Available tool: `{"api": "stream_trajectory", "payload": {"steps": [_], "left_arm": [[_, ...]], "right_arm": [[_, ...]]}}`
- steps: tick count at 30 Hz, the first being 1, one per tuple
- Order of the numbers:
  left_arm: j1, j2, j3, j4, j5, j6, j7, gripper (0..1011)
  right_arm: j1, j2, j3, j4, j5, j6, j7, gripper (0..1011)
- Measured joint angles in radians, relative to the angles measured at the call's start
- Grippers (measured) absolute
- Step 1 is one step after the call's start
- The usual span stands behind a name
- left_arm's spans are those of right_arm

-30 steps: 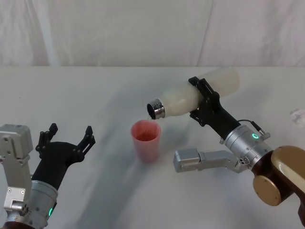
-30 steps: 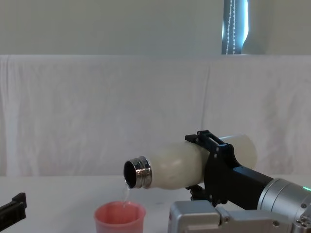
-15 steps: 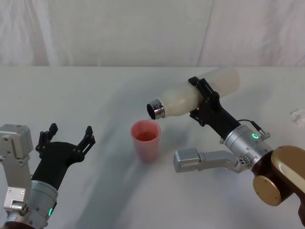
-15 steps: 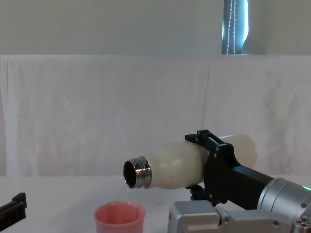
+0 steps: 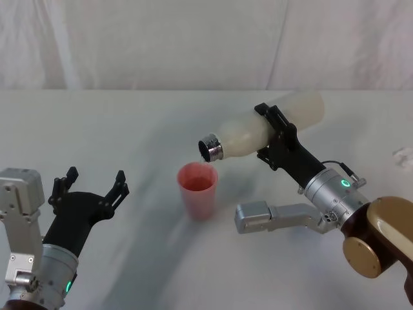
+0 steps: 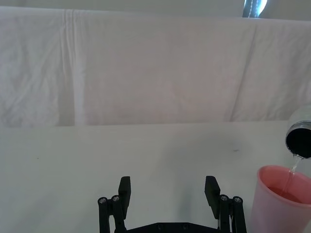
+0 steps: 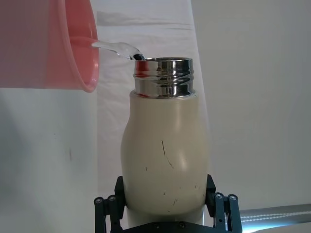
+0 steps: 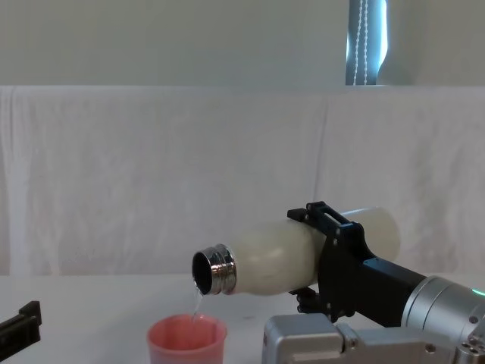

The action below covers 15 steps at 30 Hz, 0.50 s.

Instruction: Grasp the thermos with one hand and pour water into the cup lid.

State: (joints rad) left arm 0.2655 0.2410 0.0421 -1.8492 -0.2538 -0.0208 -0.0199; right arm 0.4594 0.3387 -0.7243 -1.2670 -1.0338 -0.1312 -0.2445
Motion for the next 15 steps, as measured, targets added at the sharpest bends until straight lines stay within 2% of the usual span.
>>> {"api": "stream_trajectory", "payload": {"steps": [15], "left_arm": [[0.000, 0.000, 0.000, 0.000, 0.000, 0.000, 0.000, 1001]], "right_arm": [[-0.001, 0.004, 0.000, -0.004, 0.000, 0.001, 0.000, 959]]}}
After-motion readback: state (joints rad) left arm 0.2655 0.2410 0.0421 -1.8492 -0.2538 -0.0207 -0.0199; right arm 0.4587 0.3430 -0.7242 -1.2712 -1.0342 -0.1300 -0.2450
